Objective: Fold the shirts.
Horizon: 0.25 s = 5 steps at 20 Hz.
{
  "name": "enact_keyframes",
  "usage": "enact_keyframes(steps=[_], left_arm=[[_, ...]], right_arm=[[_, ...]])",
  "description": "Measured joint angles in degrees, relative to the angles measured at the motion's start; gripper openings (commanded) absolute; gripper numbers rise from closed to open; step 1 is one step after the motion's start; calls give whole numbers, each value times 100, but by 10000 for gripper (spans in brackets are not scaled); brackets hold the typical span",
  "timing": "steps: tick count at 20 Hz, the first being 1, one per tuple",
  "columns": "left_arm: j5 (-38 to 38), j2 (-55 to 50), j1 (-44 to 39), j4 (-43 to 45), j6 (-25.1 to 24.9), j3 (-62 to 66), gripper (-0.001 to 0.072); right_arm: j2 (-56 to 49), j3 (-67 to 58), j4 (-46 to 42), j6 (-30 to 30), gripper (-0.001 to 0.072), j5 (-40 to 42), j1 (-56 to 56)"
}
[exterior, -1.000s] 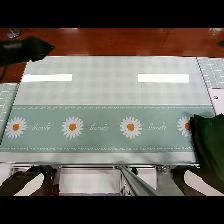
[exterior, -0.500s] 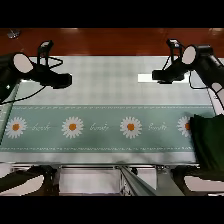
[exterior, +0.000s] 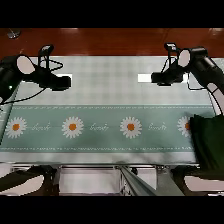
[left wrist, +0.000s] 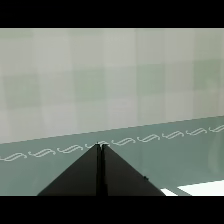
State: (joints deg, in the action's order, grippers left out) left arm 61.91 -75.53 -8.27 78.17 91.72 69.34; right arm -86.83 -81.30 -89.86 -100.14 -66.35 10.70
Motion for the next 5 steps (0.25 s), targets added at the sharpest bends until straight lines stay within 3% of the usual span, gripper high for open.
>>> enact_keyframes(steps=[5], left_arm=[[4,0,0,7,4,2,27]], right_arm=[[0,2,-17,-2,30,-2,0]])
